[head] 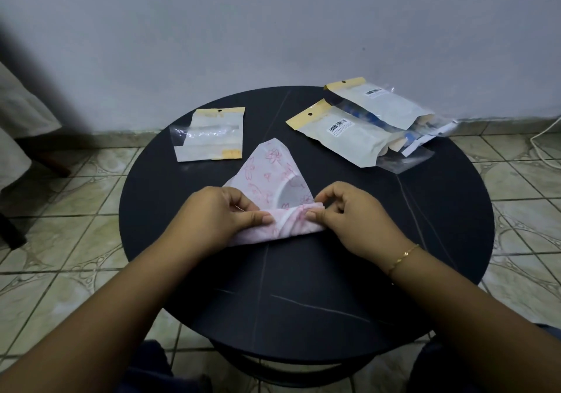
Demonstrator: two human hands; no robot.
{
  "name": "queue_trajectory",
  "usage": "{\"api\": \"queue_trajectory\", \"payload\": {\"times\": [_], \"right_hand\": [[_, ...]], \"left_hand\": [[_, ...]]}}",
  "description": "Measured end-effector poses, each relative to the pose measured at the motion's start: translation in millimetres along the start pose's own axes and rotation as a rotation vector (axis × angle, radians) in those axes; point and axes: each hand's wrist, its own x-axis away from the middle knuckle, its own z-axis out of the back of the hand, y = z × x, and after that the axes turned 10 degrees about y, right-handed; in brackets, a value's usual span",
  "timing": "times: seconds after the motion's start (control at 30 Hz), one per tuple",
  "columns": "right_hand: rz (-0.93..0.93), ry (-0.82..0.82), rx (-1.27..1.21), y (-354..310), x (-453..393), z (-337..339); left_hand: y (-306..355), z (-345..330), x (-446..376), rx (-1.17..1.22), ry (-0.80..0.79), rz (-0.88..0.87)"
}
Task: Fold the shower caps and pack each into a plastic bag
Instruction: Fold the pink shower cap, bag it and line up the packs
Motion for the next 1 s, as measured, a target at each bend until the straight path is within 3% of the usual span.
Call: {"api": "queue_trajectory", "payload": {"times": [0.13, 0.27, 0.43, 0.47, 0.7, 0.9, 1.0], "right_hand": [[-0.029, -0.013, 0.061, -5.0, -0.9, -0.7], [0.088, -0.01, 0.246, -8.0, 3.7, -0.3], [0.335, -0.01, 0.385, -3.4, 3.9, -0.2], [0.382, -0.01, 0.425, -2.0, 3.5, 0.0], [0.492, -0.219, 0.563, 7.6, -3.8, 12.4], [0.562, -0.125, 0.448, 5.7, 0.2, 11.4], [0.466, -0.136, 0.289, 2.2, 0.0, 10.6]], "left_hand": [[1.1, -0.3, 0.1, -0.124, 0.04, -0.078], [0.4, -2.9, 0.5, -0.414, 0.062, -0.224], [-5.8, -4.0, 0.9, -0.398, 0.061, -0.646], [-4.3, -3.7, 2.3, -0.402, 0.025, -0.664], [-7.6, 3.9, 0.7, -0.432, -0.122, -0.559], [-12.2, 6.2, 1.8, -0.353, -0.072, -0.574], [-13.8, 8.9, 6.2, -0.283, -0.004, -0.446]]}}
